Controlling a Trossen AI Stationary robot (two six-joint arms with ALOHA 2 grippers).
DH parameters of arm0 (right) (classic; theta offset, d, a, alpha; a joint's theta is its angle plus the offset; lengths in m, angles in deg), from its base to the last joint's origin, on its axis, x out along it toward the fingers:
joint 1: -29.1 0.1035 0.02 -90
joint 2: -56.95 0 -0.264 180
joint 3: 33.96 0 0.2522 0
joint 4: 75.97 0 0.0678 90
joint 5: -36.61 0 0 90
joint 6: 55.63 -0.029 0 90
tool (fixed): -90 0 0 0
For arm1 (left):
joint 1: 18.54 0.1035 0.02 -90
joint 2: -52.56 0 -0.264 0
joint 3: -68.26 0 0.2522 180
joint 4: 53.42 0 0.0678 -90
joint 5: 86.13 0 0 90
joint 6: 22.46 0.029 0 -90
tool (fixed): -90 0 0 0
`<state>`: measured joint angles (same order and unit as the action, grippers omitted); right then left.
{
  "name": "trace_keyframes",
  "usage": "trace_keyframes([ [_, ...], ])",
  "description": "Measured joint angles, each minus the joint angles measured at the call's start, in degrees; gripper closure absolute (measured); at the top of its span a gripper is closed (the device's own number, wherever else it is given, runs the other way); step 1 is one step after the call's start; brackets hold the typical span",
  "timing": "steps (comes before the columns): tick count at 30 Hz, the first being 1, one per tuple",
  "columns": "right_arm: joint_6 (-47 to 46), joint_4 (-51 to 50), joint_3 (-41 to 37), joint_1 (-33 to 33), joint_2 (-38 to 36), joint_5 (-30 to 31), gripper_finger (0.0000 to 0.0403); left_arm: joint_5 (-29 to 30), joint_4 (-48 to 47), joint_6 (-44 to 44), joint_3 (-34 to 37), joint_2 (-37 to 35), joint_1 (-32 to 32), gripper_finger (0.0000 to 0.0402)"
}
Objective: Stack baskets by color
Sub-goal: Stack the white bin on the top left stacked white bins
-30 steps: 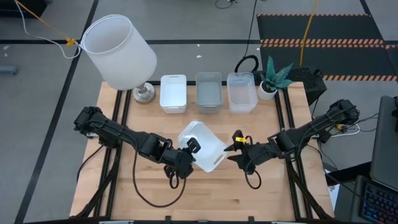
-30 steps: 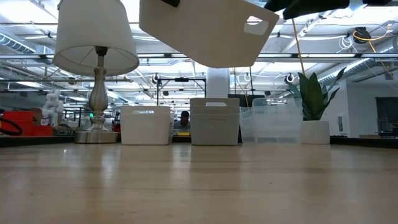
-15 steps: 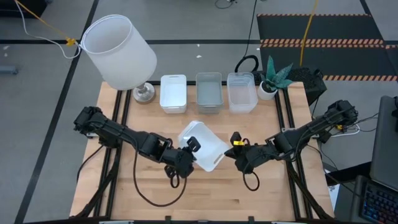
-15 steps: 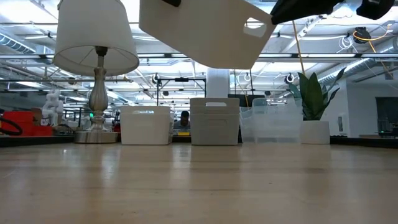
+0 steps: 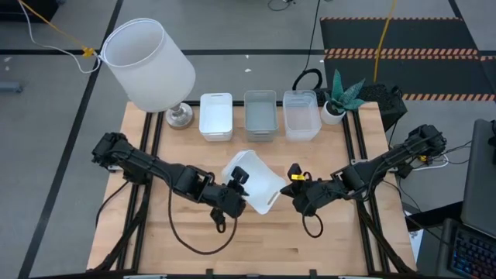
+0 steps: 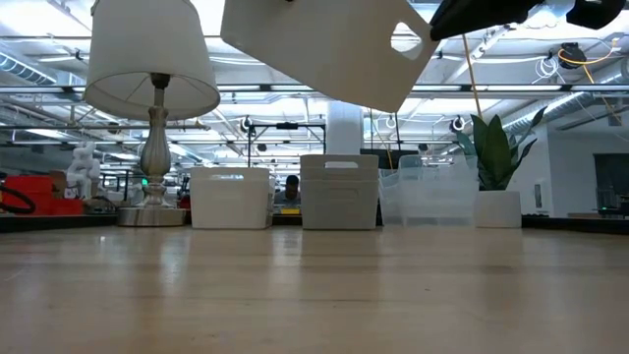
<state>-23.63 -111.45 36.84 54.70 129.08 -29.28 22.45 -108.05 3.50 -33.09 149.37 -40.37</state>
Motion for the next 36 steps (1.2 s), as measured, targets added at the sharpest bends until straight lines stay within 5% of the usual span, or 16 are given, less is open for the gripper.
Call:
trace_keyframes([
  [9,-3.4,-1.0,0.0,-0.1,-0.2,3.2,0.0402,8.9,2.1,-7.1,0.0,-0.1,-0.4,0.0166],
  [19,-6.5,-1.7,0.0,-1.6,-0.2,3.2,0.0403,11.1,6.6,-5.0,0.0,-0.2,-2.2,0.0071],
  [31,-17.2,-4.6,5.2,-2.0,-0.2,6.4,0.0403,12.2,18.9,-7.5,0.0,-0.2,-2.2,0.0093],
  [36,-22.0,-5.1,6.2,-2.0,-0.2,9.8,0.0403,18.2,23.3,-8.6,0.0,-0.2,-2.2,0.0119],
])
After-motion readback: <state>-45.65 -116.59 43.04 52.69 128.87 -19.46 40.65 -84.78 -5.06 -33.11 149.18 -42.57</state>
